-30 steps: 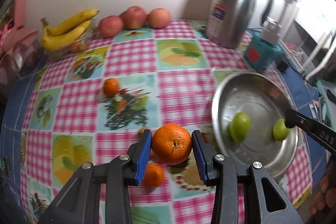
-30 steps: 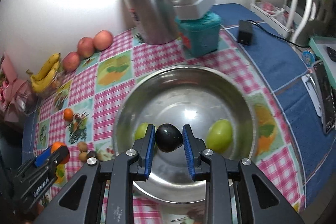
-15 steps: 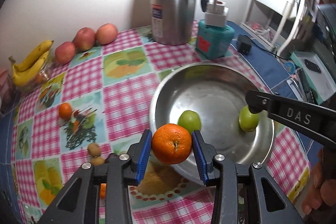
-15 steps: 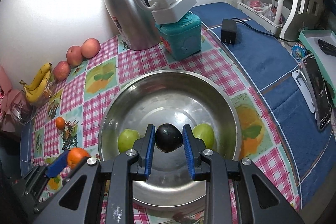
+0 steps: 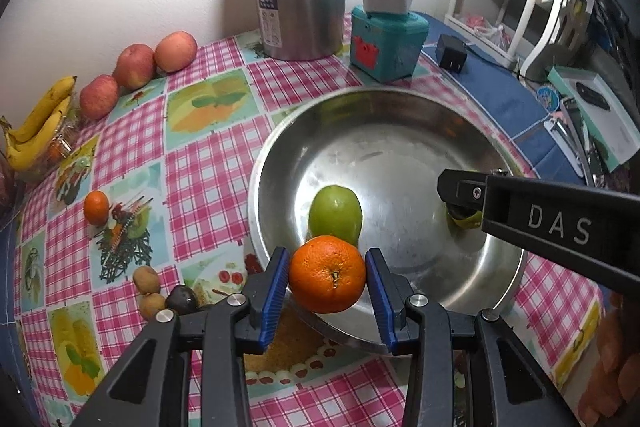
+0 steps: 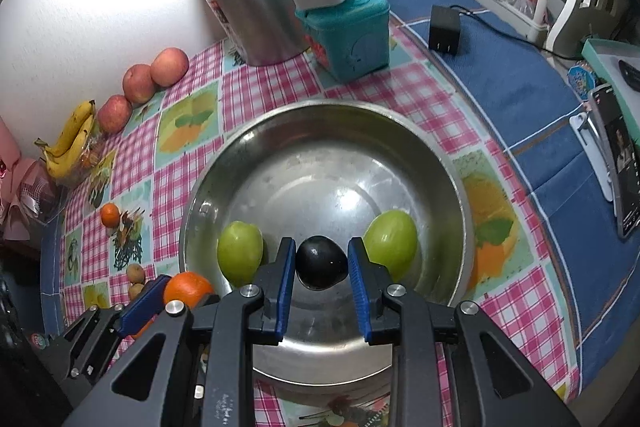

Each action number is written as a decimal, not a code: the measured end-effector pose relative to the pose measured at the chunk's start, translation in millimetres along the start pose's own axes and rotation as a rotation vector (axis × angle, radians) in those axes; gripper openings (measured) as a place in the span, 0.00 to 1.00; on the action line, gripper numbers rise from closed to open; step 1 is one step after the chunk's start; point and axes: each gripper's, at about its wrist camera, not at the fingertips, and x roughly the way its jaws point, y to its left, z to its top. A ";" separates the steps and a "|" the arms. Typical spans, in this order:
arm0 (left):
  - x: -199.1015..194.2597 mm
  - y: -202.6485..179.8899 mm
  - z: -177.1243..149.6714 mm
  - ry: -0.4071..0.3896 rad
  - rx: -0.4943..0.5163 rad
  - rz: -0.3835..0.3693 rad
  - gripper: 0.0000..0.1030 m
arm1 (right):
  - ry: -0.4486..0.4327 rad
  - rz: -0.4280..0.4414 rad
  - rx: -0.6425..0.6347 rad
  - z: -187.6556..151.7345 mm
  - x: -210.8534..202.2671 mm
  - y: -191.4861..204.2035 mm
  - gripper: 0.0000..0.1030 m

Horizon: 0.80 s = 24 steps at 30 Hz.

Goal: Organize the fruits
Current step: 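Carry the black plum over the steel bowl while the left tool carries the tangerine there, then open the right tool to drop the plum while the left tool releases the tangerine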

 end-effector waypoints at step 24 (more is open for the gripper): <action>9.3 -3.7 -3.4 0.033 0.015 0.005 0.41 | 0.074 -0.007 -0.025 -3.5 15.6 5.6 0.34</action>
